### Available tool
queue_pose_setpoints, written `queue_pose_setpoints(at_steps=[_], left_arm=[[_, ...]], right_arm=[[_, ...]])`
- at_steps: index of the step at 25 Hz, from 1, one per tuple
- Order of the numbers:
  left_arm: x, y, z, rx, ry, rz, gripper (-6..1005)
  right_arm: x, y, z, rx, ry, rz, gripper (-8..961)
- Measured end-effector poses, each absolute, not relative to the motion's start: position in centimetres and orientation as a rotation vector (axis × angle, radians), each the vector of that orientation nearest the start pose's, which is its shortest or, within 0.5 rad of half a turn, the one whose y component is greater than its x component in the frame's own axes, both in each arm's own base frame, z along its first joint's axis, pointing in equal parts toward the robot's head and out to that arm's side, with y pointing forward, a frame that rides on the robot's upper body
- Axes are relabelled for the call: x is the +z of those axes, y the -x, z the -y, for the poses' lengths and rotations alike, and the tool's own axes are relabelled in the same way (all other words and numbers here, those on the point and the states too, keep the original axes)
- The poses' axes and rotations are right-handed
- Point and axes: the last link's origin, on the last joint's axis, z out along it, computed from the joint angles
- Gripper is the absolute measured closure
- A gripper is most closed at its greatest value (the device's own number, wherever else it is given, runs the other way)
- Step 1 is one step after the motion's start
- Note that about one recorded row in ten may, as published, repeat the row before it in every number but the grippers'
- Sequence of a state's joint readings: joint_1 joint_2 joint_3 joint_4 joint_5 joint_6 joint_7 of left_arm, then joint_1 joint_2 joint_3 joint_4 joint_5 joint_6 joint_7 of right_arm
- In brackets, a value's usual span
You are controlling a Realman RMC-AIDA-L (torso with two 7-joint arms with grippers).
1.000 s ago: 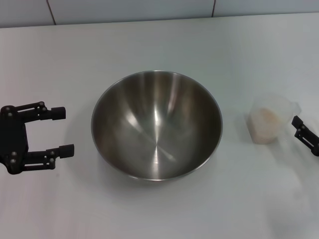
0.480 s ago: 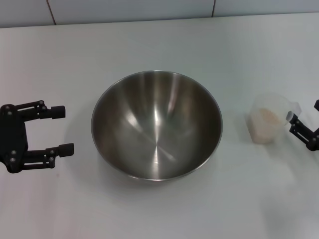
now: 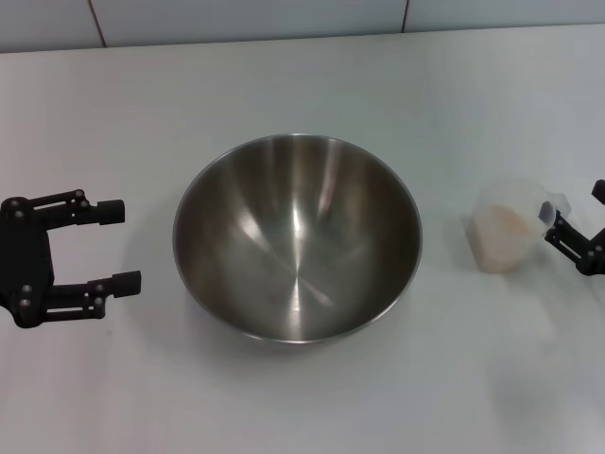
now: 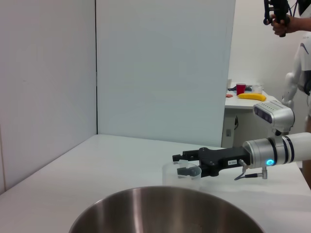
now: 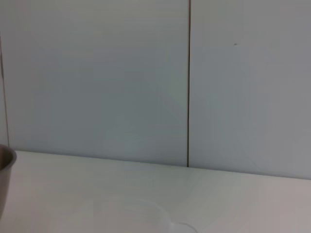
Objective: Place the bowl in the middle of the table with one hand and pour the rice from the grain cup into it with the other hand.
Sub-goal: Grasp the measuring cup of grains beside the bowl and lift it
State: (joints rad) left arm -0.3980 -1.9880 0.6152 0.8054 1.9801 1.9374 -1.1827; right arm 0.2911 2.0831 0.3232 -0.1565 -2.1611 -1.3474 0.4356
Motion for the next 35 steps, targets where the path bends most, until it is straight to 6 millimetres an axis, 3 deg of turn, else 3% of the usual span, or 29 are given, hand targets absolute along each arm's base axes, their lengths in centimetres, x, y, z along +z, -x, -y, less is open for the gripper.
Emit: queue_pose_setpoints(at_steps=[27, 35], left_arm=[[6.92, 28.30, -27.91, -0.745, 2.809, 0.219, 214], [6.99, 28.27, -28.03, -0.746, 2.804, 0.220, 214]], right_arm=[[-0.87, -38.31, -25.41, 0.585, 1.875, -0.582, 164], [-1.34, -37.93, -25.39, 0.543, 1.887, -0.492, 175]])
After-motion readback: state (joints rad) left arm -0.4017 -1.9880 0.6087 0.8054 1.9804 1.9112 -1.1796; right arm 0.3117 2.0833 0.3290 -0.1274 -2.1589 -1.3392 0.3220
